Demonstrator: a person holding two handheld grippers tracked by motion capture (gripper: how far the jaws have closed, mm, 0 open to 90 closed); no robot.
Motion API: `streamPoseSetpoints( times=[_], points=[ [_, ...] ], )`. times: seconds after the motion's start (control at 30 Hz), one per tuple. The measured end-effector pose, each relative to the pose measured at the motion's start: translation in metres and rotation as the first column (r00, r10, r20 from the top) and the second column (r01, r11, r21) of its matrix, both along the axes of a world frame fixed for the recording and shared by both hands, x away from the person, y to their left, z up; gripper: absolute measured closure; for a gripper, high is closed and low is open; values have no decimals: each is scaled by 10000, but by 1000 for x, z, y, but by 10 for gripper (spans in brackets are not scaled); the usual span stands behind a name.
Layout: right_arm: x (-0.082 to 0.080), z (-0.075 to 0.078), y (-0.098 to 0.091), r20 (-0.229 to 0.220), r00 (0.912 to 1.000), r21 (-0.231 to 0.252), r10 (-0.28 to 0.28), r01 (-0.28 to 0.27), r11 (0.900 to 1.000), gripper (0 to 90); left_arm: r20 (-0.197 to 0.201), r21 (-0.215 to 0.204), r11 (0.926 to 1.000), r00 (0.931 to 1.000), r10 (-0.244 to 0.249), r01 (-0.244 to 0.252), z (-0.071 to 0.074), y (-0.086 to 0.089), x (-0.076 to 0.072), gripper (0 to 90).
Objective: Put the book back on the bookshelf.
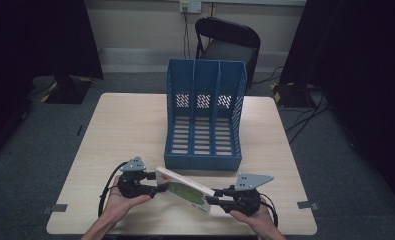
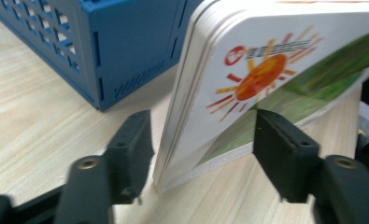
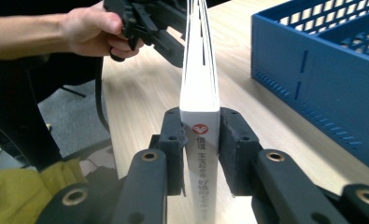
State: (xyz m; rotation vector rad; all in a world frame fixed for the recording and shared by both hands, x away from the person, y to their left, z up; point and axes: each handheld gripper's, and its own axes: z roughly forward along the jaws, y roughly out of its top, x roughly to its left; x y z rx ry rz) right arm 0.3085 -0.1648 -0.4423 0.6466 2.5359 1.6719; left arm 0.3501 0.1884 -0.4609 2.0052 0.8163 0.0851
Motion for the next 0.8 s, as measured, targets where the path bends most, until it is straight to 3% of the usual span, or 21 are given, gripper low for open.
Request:
streamPoseSetpoints(
  times=[0.2, 0.37, 0.47, 0.57, 0.7, 0.77, 0.8],
  points=[
    [0, -5, 8, -107, 9999, -133, 131, -132, 9998, 671, -239, 30, 9994, 9992, -335, 335, -4, -3, 3, 330],
    [0, -14, 28, -82, 9999, -788, 128, -134, 9968, 568, 8, 484, 9981, 9992, -392, 391, -5, -9, 0, 348],
    [-1, -17, 34, -37, 9999, -973, 141, -144, 9951, 554, 3, 482, 9980, 9992, -412, 411, -5, -8, -2, 350],
    [0, -20, 40, 36, 9999, -1167, 103, -98, 9931, 570, 31, 514, 9979, 9992, -400, 398, -4, -10, -3, 352],
    [6, -22, 44, -186, 9998, -901, 20, -37, 9959, 599, -21, 480, 9974, 9985, -541, 541, -4, -11, -4, 373],
    [8, -23, 50, -73, 10000, -971, 37, -44, 9953, 600, -3, 513, 9970, 9983, -576, 575, -4, -13, -5, 378],
    [6, -24, 54, 219, 9997, -1022, -99, 121, 9947, 648, 27, 516, 9971, 9984, -565, 563, -4, -13, -6, 383]
  ],
)
